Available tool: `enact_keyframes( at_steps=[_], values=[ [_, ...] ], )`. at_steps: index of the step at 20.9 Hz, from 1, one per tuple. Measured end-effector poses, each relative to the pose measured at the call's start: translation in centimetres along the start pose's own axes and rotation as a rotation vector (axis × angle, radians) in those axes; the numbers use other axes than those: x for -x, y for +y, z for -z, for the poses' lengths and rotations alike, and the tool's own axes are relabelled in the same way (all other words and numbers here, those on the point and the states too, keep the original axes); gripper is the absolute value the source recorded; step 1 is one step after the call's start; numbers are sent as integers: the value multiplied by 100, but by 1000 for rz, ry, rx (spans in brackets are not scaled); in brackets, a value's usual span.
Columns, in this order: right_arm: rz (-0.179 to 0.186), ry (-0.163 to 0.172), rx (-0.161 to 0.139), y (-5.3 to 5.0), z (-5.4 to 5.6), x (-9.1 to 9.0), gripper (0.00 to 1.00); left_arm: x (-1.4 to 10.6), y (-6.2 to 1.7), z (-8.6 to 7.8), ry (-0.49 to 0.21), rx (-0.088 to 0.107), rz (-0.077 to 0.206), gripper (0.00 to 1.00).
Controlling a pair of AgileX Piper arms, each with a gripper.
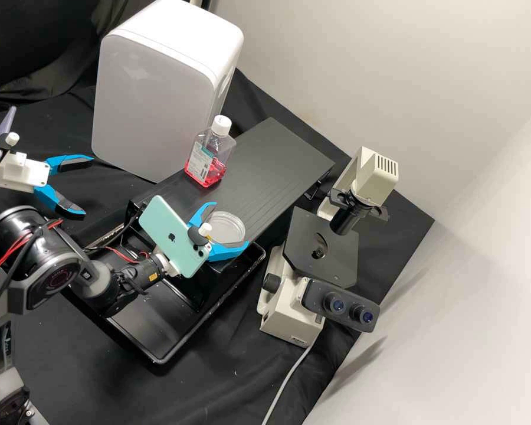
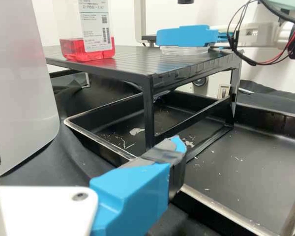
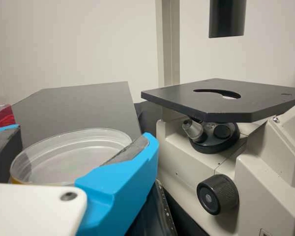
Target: Remove the lid from the petri dish
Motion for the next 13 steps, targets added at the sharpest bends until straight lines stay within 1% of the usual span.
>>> enact_keyframes(
  at_steps=[4, 9, 12, 13],
  values=[
    [-6, 8, -4, 38, 44, 61, 0, 0, 0, 0, 0, 0, 0, 100],
    [-43, 61, -5, 156, 185, 170, 0, 0, 0, 0, 0, 0, 0, 100],
    [-57, 80, -6, 193, 231, 205, 0, 0, 0, 0, 0, 0, 0, 100],
    [-56, 82, -6, 191, 235, 212, 0, 0, 0, 0, 0, 0, 0, 100]
  ],
)
